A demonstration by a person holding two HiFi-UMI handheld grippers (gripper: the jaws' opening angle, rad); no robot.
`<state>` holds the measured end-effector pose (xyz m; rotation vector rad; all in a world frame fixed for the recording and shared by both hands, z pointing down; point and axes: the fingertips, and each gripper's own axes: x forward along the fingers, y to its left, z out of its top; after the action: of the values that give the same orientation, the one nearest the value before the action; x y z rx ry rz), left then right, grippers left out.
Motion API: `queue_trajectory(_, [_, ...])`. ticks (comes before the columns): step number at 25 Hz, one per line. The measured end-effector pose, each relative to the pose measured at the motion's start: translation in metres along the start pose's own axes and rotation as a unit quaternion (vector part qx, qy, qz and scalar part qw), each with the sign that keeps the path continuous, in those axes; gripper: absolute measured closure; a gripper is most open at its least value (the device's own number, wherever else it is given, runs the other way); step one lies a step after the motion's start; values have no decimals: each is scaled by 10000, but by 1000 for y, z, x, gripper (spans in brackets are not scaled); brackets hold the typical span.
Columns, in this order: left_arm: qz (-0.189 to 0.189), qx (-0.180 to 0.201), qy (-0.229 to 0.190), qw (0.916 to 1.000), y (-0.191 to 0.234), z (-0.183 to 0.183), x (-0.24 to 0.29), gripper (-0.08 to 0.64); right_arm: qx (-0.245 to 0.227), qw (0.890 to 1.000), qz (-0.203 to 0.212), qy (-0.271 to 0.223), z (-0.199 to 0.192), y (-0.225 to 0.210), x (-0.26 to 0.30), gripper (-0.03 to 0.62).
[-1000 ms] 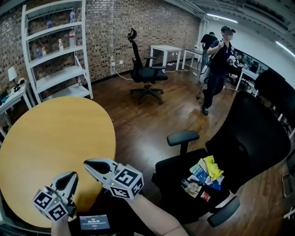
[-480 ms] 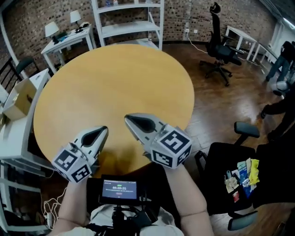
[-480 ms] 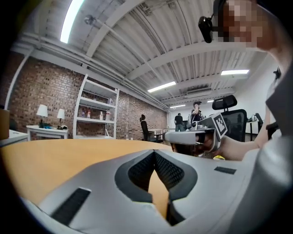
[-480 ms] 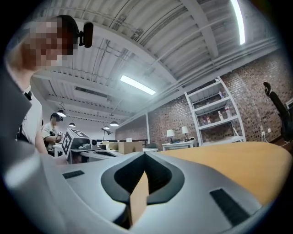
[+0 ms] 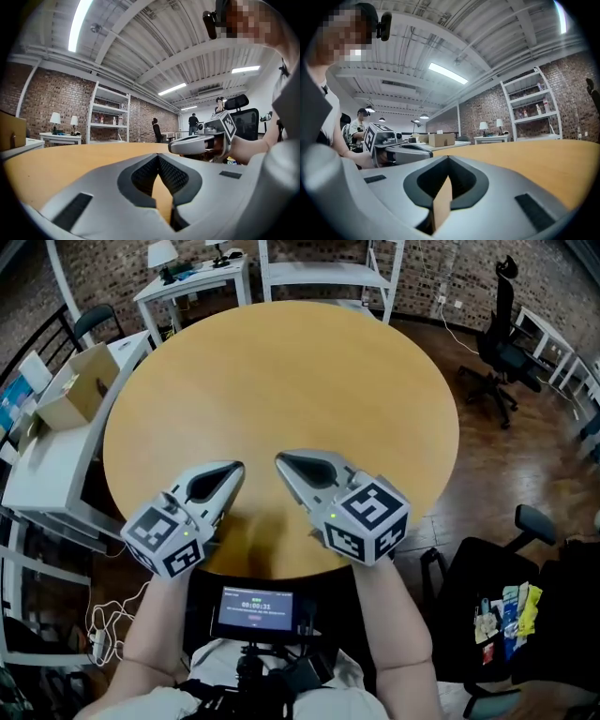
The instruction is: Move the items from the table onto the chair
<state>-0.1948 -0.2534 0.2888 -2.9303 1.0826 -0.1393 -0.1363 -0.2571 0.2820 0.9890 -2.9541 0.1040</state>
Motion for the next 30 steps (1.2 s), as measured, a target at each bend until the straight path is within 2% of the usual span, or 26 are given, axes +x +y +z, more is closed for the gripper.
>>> queue_trajectory(5, [-80,-58,30,9999,16,-7,10,552,-84,9998,54,168,-5,-1,24,592])
queue_trajectory(11, [-164,-341,115,9992,25,-20,10,552,47,9991,162,385,-21,1,39,592])
queue_trajectory(15, [-146,-389,290,9987,29,-26,13,552,-28,9983,184,560,-29,2,44,592])
queue_trajectory(21, [-8,-469,435,9980,39,-29,15,552,-30,9984,39,564,-28,-4,44,592])
queue_trajectory(30, [-86,-480,433,9979,36,-27,16,552,-27,9982,39,593,-27,-4,45,592])
